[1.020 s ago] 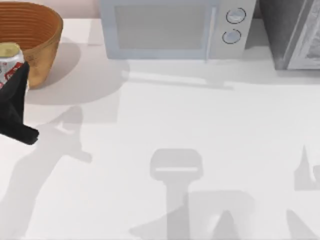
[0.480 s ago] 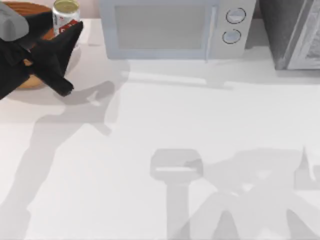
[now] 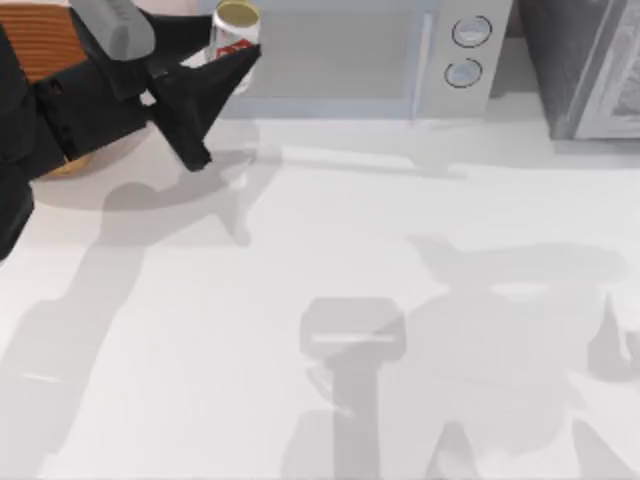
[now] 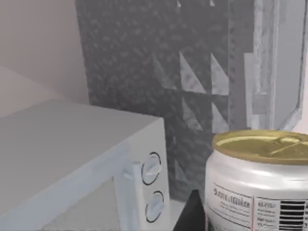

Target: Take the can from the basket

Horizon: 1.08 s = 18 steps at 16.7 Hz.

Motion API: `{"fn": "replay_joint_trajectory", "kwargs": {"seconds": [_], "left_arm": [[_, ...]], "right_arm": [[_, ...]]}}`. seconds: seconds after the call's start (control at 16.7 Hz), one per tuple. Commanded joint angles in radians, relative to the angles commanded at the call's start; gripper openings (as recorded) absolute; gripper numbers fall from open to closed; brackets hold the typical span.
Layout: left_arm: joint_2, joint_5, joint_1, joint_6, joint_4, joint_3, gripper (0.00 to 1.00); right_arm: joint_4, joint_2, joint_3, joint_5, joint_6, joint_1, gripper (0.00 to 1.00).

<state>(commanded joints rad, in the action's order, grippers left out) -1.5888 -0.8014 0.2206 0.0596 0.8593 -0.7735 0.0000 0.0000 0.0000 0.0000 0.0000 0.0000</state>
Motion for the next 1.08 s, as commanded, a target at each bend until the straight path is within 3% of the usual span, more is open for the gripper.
{"fn": "replay_joint_trajectory", "kwargs": {"seconds": [1.08], "left_arm": [[-0.815,-0.435,0.046,-0.011,0.411,-0.301,0.00]], "right_arm": [[0.000,0.000,0.000,0.000,0.000,0.000,1.00]]}}
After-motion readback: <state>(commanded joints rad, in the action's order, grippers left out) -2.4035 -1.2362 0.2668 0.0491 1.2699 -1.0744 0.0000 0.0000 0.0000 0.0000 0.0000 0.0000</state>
